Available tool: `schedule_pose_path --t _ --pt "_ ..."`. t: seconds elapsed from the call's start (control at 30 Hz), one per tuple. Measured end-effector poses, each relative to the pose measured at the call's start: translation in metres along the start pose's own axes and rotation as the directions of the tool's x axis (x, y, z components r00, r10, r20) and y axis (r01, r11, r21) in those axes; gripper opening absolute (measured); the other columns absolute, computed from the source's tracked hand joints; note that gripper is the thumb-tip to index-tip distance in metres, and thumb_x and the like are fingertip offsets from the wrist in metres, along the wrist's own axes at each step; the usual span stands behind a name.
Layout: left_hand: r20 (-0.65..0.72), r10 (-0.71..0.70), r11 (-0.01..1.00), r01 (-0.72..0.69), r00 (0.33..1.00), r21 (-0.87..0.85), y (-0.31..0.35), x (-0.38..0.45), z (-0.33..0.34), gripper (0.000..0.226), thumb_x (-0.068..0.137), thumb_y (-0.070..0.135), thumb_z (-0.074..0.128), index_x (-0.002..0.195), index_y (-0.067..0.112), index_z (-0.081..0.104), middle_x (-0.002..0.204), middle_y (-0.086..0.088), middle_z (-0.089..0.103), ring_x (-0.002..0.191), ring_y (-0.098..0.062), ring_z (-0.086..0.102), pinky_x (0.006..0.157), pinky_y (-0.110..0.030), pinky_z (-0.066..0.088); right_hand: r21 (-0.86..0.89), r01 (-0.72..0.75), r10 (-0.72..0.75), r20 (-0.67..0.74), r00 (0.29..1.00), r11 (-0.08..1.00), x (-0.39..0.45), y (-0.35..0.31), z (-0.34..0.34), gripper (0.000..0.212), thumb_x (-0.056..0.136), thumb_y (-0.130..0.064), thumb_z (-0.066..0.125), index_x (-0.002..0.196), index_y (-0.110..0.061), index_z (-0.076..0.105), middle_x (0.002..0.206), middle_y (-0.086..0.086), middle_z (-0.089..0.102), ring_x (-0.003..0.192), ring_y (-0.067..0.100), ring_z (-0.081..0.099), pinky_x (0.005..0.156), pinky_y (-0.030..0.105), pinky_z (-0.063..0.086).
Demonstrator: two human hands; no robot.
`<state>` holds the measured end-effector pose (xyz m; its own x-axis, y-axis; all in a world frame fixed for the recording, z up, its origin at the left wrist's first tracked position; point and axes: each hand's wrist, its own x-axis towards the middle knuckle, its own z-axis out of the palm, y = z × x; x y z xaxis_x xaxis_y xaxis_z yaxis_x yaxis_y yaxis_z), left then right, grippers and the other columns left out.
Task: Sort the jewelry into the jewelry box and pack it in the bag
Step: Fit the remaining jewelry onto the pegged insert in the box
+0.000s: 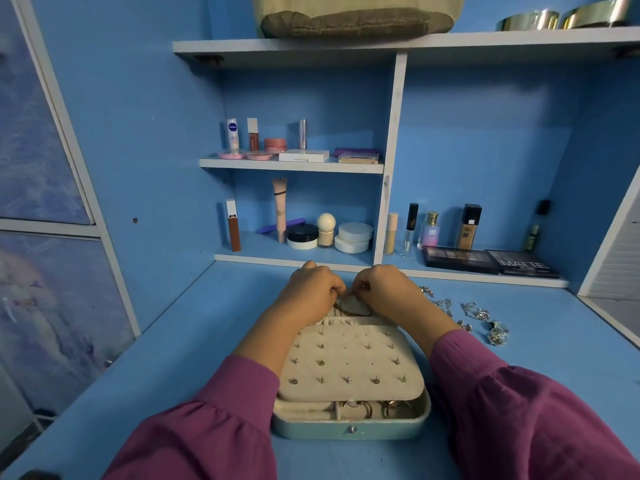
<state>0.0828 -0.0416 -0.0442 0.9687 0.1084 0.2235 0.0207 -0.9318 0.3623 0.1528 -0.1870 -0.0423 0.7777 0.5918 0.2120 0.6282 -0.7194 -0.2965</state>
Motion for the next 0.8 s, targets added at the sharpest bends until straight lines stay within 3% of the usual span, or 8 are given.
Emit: schedule_pose_path --t 0.2,0.33,0.43,0.57,0.67,0.73,0.8 --pt "-0.011 0.016 1.0 -0.016 1.0 0.011 0.001 -0.002 -0.002 0.029 0.097 0.015 0.047 0.111 0.027 0.069 0.111 0.0 0.059 0.113 -0.018 0.043 0.101 -0.036 0.041 -0.04 0.012 -0.011 0.031 0.999 0.999 -0.003 -0.002 -0.003 0.024 0.09 -0.012 0.053 0.103 -0.019 0.072 0.107 0.004 0.066 0.095 0.022 0.06 0.085 0.035 0.052" --pt "-0.048 0.016 0.999 -0.018 0.999 -0.039 0.001 -0.004 -0.006 0.03 0.097 0.013 0.047 0.11 0.028 0.07 0.11 0.002 0.059 0.113 -0.016 0.042 0.102 -0.034 0.039 0.036 -0.023 0.024 -0.029 0.999 0.999 -0.005 -0.004 -0.009 0.024 0.088 -0.008 0.049 0.091 -0.016 0.071 0.096 0.005 0.067 0.087 0.022 0.061 0.079 0.038 0.054" --pt "-0.086 0.012 0.991 -0.023 0.996 -0.135 0.0 -0.008 -0.016 0.03 0.095 0.01 0.05 0.103 0.027 0.073 0.097 0.008 0.058 0.107 -0.012 0.044 0.095 -0.029 0.041 0.123 -0.022 0.034 -0.1 0.994 0.992 -0.007 -0.009 -0.016 0.019 0.086 -0.008 0.051 0.084 -0.01 0.07 0.085 0.004 0.068 0.078 0.021 0.061 0.072 0.036 0.054" --pt "-0.063 -0.034 0.898 0.003 0.997 -0.439 -0.002 -0.019 -0.037 0.029 0.09 0.002 0.055 0.086 0.023 0.075 0.096 0.005 0.069 0.08 -0.007 0.06 0.072 -0.021 0.05 0.219 0.0 0.03 -0.133 0.991 0.976 -0.011 -0.021 -0.028 0.015 0.086 -0.012 0.056 0.072 -0.014 0.063 0.068 0.002 0.061 0.061 0.016 0.056 0.053 0.023 0.044" --pt "-0.04 -0.043 0.851 0.015 0.998 -0.525 -0.004 -0.028 -0.052 0.032 0.088 0.0 0.059 0.078 0.027 0.073 0.089 0.012 0.07 0.087 -0.006 0.064 0.082 -0.022 0.051 0.277 0.023 0.014 -0.131 0.991 0.96 -0.013 -0.029 -0.037 0.014 0.085 -0.015 0.06 0.077 -0.007 0.068 0.076 0.014 0.067 0.06 0.014 0.052 0.054 0.026 0.044" --pt "-0.021 -0.048 0.84 0.029 0.999 -0.541 -0.006 -0.032 -0.059 0.034 0.086 -0.002 0.06 0.076 0.028 0.073 0.084 0.016 0.069 0.087 0.001 0.062 0.081 -0.014 0.047 0.323 0.037 -0.001 -0.113 0.994 0.946 -0.015 -0.035 -0.042 0.013 0.084 -0.017 0.062 0.084 -0.009 0.072 0.081 0.01 0.069 0.063 0.017 0.055 0.058 0.031 0.049" --pt "-0.024 -0.074 0.833 0.049 0.997 -0.551 -0.009 -0.034 -0.063 0.035 0.085 -0.002 0.06 0.075 0.028 0.073 0.084 0.015 0.071 0.086 -0.001 0.062 0.081 -0.015 0.047 0.356 0.05 -0.017 -0.095 0.995 0.933 -0.016 -0.041 -0.044 0.009 0.085 -0.018 0.064 0.085 -0.015 0.072 0.078 0.002 0.069 0.066 0.02 0.062 0.058 0.031 0.053"
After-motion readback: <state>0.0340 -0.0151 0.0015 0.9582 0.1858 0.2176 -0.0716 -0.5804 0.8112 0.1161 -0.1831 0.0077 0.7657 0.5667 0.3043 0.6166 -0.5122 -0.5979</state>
